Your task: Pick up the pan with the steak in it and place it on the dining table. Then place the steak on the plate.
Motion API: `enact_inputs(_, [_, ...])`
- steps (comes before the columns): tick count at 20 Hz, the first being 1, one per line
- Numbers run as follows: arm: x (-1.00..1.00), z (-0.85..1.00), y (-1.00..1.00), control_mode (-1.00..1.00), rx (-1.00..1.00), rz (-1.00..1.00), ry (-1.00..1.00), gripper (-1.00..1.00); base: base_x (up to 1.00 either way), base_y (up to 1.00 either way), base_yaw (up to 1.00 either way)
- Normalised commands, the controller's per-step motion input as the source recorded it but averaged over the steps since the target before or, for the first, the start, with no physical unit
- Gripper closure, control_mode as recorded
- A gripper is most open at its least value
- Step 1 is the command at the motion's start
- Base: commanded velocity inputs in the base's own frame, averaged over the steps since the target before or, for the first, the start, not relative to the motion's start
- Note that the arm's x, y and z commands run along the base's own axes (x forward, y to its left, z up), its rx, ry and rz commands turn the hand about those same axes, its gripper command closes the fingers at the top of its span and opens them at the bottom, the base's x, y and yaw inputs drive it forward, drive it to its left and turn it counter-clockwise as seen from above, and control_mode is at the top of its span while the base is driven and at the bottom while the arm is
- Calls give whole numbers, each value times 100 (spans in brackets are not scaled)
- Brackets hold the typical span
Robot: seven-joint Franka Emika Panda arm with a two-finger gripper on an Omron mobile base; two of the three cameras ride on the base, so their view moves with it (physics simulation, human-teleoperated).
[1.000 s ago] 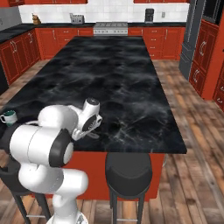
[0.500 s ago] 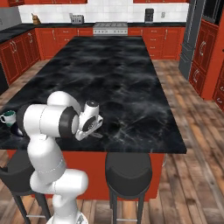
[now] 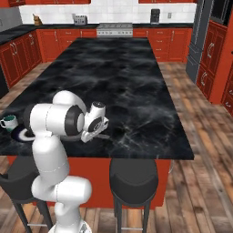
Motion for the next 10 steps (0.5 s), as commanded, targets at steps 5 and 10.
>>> enact_inputs(5, [0,0,0,-100,0,0,0,-100,0,0,0])
enact_inputs(10, [1,19,3,-100,0,-2,4,-100,0,0,0])
